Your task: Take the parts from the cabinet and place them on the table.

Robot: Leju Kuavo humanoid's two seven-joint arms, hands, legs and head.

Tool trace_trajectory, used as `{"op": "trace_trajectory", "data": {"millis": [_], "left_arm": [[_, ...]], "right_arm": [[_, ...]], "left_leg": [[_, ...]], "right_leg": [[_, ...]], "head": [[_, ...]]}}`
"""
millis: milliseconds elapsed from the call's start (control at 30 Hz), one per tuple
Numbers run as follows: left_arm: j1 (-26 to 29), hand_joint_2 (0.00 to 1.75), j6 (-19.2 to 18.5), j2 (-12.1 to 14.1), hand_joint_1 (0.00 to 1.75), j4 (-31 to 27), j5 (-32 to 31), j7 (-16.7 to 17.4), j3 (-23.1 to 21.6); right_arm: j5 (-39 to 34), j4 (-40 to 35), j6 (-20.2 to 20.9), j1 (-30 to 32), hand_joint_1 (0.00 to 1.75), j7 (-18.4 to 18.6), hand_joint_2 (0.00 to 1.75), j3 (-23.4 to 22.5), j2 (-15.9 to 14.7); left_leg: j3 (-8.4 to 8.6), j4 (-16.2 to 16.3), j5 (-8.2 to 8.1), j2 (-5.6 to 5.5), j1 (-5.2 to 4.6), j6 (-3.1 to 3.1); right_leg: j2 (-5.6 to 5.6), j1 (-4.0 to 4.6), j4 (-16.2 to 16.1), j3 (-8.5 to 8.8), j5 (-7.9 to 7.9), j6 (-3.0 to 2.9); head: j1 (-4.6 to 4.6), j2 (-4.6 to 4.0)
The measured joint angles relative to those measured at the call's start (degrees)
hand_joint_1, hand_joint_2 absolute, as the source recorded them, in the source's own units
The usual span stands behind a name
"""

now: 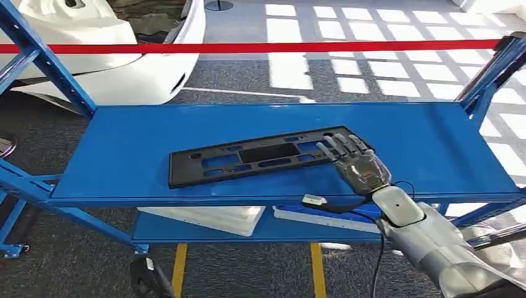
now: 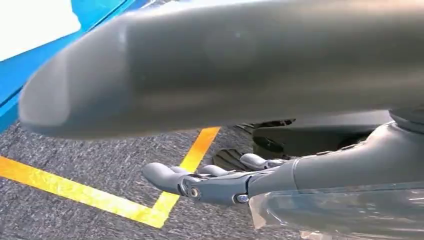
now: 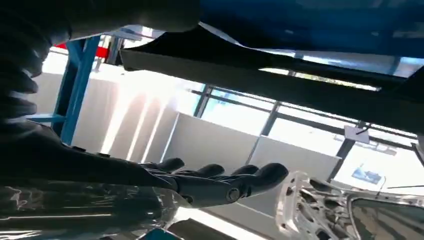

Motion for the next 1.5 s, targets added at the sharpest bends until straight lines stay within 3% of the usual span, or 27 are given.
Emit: {"op": "trace_trajectory", "data": {"millis": [867, 900, 1033, 1067, 1500], "left_arm": [[0.0, 0.0, 0.1, 0.0, 0.0, 0.0, 0.0, 0.1, -0.1], [0.0, 0.0, 0.1, 0.0, 0.0, 0.0, 0.0, 0.1, -0.1], [0.1, 0.0, 0.2, 0.0, 0.0, 0.0, 0.0, 0.0, -0.1], [0.1, 0.0, 0.0, 0.0, 0.0, 0.0, 0.0, -0.2, -0.1], [0.3, 0.0, -5.5, 0.1, 0.0, 0.0, 0.0, -3.5, 0.0]], "right_arm": [[-1.8, -2.5, 0.0, 0.7, 1.75, -2.7, 1.75, -5.1, -0.4], [-2.1, -2.5, 0.0, 0.8, 0.0, -3.0, 1.75, -5.4, -0.4], [-2.6, -4.0, 0.0, 1.6, 0.0, -4.2, 1.75, -7.2, -0.4], [-2.5, -4.9, 0.0, 2.0, 0.0, -4.2, 0.0, -7.8, -0.4], [-3.2, -13.2, 0.0, 2.8, 0.0, -7.3, 0.0, -12.4, 0.1]], "left_leg": [[-0.01, 0.0, 0.0, 0.0, 0.0, 0.0], [-0.01, 0.0, 0.0, 0.0, 0.0, 0.0], [-0.01, 0.0, 0.0, 0.0, 0.01, 0.0], [-0.02, 0.0, 0.0, 0.0, 0.01, 0.0], [-0.03, 0.0, 0.0, 0.0, 0.01, 0.0]], "right_leg": [[0.0, 0.0, 0.0, 0.0, 0.0, 0.0], [-0.01, 0.0, 0.0, 0.0, 0.0, 0.0], [-0.01, 0.0, 0.0, 0.0, 0.0, 0.0], [-0.01, 0.0, 0.0, 0.0, 0.0, 0.0], [0.0, 0.0, 0.0, 0.0, 0.0, 0.0]], "head": [[0.0, 0.0], [0.0, 0.0], [0.0, 0.0], [0.0, 0.0], [0.0, 0.0]]}}
